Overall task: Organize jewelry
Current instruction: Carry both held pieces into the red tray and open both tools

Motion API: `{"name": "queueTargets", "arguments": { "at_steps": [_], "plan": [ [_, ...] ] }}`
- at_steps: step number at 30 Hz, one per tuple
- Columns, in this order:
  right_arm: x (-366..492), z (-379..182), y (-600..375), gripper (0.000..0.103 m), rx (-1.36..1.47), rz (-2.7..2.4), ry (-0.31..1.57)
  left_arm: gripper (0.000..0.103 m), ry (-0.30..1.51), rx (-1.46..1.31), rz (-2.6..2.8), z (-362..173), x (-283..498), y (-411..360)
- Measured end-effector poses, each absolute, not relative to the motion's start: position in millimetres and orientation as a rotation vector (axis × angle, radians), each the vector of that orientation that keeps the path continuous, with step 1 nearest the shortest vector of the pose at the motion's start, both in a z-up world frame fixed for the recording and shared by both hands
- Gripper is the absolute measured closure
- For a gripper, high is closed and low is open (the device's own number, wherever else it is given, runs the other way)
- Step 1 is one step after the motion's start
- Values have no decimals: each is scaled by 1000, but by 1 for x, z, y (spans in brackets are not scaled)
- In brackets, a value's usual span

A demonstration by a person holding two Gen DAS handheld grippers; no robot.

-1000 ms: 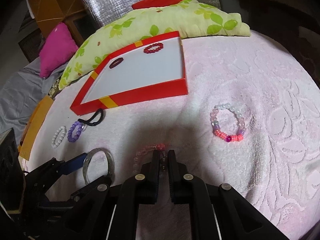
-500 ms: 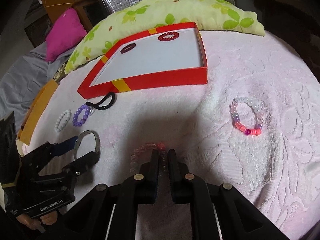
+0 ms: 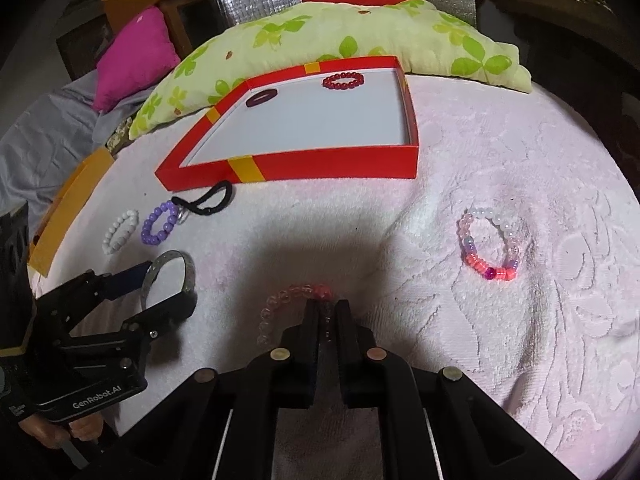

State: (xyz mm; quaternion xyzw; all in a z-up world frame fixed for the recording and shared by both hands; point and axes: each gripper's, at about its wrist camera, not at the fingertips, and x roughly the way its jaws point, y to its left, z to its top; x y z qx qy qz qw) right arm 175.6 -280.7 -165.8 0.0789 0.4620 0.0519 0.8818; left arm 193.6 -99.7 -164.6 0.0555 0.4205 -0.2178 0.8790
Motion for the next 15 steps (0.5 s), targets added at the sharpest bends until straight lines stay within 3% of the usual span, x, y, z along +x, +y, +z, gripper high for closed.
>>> {"name": "queueTargets", "arguments": {
  "at_steps": [15],
  "plan": [
    [185, -135, -278, 94, 205, 92, 901, 40, 803, 112, -453, -113, 197, -100]
  ]
}}
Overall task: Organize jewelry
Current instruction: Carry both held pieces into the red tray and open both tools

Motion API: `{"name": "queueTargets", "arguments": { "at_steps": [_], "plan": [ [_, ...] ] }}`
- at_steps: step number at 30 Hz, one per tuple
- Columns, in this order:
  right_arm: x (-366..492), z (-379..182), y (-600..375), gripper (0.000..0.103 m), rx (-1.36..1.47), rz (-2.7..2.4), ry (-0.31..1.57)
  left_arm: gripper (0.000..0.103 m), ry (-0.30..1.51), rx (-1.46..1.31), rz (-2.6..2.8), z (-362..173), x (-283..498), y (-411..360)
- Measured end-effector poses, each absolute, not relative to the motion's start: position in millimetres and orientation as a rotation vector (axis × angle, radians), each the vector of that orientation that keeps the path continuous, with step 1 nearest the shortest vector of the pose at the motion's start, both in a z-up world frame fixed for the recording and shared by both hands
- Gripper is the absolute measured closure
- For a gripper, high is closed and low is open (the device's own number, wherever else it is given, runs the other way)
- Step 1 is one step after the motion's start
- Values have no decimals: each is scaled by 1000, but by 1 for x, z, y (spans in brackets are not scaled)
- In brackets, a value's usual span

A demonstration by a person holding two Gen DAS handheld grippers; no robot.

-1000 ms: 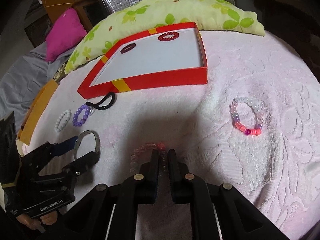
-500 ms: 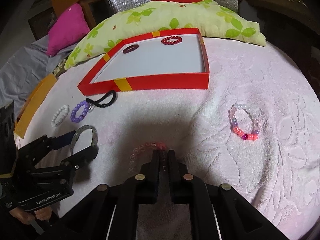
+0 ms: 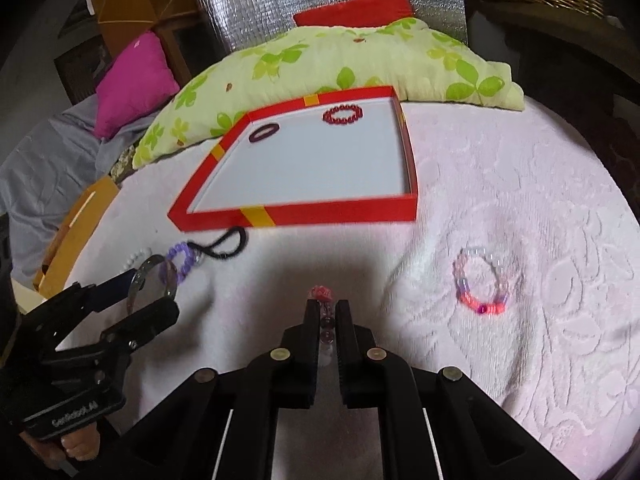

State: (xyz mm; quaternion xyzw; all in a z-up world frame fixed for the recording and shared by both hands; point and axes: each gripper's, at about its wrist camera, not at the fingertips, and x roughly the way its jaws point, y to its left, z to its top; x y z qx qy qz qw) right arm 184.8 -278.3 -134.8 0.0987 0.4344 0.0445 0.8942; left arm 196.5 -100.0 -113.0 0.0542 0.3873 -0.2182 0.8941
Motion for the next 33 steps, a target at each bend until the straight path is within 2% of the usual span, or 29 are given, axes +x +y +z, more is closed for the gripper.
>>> {"name": "queueTargets", "arguments": {
  "at_steps": [15, 33],
  "plan": [
    [270, -88, -285, 94, 269, 78, 809, 40, 699, 122, -420, -67, 287, -102],
    [391, -122, -292, 94, 339, 96, 852, 40, 810, 143, -372, -115, 385, -112]
  ]
}}
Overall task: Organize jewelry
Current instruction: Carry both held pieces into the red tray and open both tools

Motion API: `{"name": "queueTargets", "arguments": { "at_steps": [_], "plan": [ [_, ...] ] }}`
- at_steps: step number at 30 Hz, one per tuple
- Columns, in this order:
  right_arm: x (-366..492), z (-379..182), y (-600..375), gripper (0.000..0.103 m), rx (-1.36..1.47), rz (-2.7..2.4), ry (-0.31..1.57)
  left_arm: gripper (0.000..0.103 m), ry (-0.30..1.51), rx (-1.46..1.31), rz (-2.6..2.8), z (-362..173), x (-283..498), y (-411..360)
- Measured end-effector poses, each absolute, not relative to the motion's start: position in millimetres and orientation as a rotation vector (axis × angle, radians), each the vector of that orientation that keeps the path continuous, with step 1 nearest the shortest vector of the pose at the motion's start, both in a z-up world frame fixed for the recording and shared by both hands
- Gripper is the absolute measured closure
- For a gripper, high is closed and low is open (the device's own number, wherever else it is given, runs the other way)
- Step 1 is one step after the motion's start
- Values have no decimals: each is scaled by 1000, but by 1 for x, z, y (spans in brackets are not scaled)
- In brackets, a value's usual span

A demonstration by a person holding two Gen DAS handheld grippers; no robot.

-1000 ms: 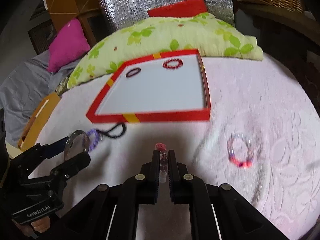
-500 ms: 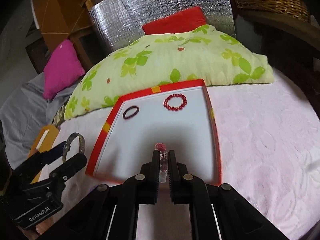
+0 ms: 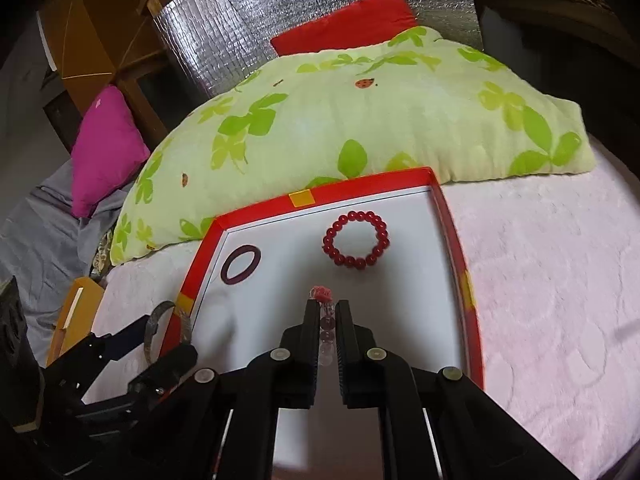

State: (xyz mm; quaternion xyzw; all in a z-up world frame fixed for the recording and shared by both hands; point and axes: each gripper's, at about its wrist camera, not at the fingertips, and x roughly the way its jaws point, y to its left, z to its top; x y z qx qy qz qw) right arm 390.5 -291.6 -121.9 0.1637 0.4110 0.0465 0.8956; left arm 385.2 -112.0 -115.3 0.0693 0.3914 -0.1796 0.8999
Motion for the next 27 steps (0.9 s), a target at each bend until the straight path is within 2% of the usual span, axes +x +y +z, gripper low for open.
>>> {"name": "queueTargets", "arguments": {
  "at_steps": [27],
  "plan": [
    [439, -158, -285, 93, 321, 40, 968, 39, 914, 192, -365, -149, 425, -124]
  ]
}}
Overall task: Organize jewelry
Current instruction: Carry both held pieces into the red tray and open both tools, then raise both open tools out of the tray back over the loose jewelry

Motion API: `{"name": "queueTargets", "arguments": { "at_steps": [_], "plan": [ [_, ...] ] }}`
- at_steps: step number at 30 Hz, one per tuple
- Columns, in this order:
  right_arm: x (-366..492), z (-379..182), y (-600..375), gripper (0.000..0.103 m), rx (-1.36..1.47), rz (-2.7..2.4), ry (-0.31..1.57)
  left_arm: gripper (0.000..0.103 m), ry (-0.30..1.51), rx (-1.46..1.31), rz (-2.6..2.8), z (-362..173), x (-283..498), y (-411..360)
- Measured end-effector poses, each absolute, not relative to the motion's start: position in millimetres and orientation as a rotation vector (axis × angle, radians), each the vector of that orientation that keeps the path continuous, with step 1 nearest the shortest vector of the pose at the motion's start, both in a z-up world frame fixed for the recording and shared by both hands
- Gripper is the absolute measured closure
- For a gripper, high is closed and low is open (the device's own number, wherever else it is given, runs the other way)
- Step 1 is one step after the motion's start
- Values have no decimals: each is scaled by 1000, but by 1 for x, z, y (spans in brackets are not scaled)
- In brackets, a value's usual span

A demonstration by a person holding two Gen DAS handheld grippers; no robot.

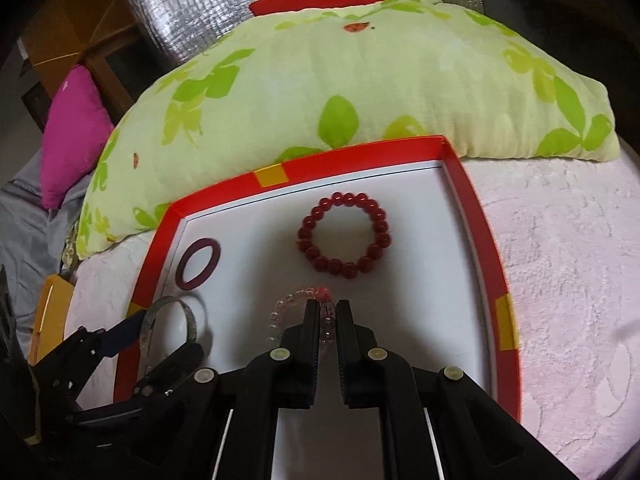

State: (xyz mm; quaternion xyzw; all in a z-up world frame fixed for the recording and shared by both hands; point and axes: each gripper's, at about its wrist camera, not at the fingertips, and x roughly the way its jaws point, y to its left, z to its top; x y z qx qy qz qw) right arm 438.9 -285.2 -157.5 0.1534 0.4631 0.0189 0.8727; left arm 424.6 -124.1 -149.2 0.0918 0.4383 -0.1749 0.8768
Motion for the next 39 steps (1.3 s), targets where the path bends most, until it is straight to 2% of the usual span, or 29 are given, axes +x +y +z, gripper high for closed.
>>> {"name": "queueTargets", "arguments": {
  "at_steps": [10, 17, 22, 35, 37, 39],
  "plan": [
    [429, -153, -302, 93, 334, 10, 968, 39, 901, 177, -361, -137, 417, -121],
    [406, -139, -298, 90, 274, 16, 980, 33, 855, 210, -310, -118, 390, -119],
    [382, -130, -293, 77, 245, 22, 963, 32, 808, 218, -286, -104, 369, -115],
    [322, -105, -277, 77, 225, 45, 906, 31, 756, 202, -263, -80, 315, -99],
    [310, -102, -276, 73, 223, 48, 900, 31, 745, 200, -256, -76, 305, -94],
    [298, -101, -275, 59, 225, 51, 895, 31, 741, 195, -251, -75, 296, -89]
  ]
}}
